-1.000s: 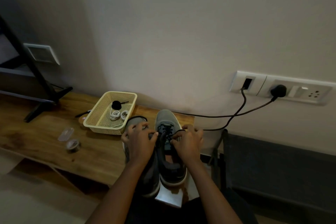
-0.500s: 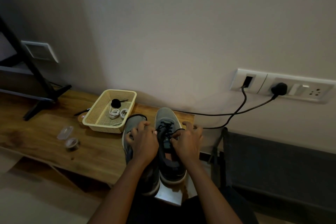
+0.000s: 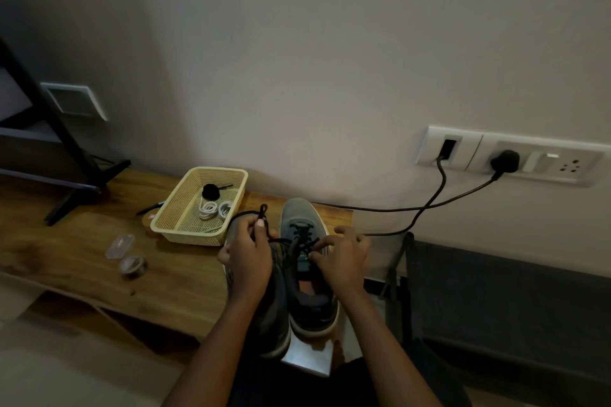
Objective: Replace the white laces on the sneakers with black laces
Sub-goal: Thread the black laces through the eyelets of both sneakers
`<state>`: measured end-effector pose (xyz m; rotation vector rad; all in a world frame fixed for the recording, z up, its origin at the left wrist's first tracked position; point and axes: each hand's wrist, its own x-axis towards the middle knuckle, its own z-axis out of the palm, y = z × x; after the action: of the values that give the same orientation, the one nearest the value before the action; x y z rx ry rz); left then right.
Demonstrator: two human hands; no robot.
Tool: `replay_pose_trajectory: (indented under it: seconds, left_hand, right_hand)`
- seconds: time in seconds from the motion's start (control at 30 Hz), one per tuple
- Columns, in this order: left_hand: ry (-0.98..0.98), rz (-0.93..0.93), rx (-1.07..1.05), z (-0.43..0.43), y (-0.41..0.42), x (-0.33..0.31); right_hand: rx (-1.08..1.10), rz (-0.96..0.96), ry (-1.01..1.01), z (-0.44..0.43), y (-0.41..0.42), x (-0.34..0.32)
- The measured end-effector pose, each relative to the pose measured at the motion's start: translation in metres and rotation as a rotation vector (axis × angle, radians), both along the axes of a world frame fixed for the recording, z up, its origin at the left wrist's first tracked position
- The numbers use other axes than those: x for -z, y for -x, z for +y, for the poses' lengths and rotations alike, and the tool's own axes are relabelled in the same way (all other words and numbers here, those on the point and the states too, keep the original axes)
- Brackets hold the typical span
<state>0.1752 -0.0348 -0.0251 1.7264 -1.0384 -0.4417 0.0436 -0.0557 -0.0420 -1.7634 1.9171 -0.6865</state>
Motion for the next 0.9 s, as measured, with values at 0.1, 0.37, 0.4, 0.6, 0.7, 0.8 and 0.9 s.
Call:
replay_pose_trajectory:
  seconds: [0.1, 0.37, 0.4, 0.6, 0.7, 0.8, 0.9]
  left_hand:
    - [-0.158, -0.331, 0.055, 0.0, -0.003, 0.007]
    - [-0.405, -0.723, 0.23, 0.001, -0.004, 0.006]
    - [-0.408, -0.716, 0.239, 0.0, -0.004, 0.007]
    - [-0.369, -0.594, 0.161, -0.002, -0.003, 0.009]
    - [-0.286, -0.402, -0.009, -0.001, -0.003, 0.004]
    - [-0.238, -0.249, -0.093, 0.0, 0.0, 0.0]
    - [-0.21, -0.182, -0.004, 0.0, 0.003, 0.001]
  right_hand:
    - [0.021, -0.043, -0.05, 0.0, 0.001, 0.0]
    - [0.01, -0.058, -0.07, 0.0, -0.001, 0.001]
    - [0.009, -0.057, -0.057, 0.0, -0.001, 0.001]
    - [0.006, 0.131, 0.029, 0.0, -0.001, 0.002]
    - [-0.019, 0.205, 0.04, 0.001, -0.003, 0.003]
    - [-0.029, 0.212, 0.034, 0.001, -0.005, 0.003]
    - [-0.035, 0.194, 0.032, 0.001, -0.004, 0.004]
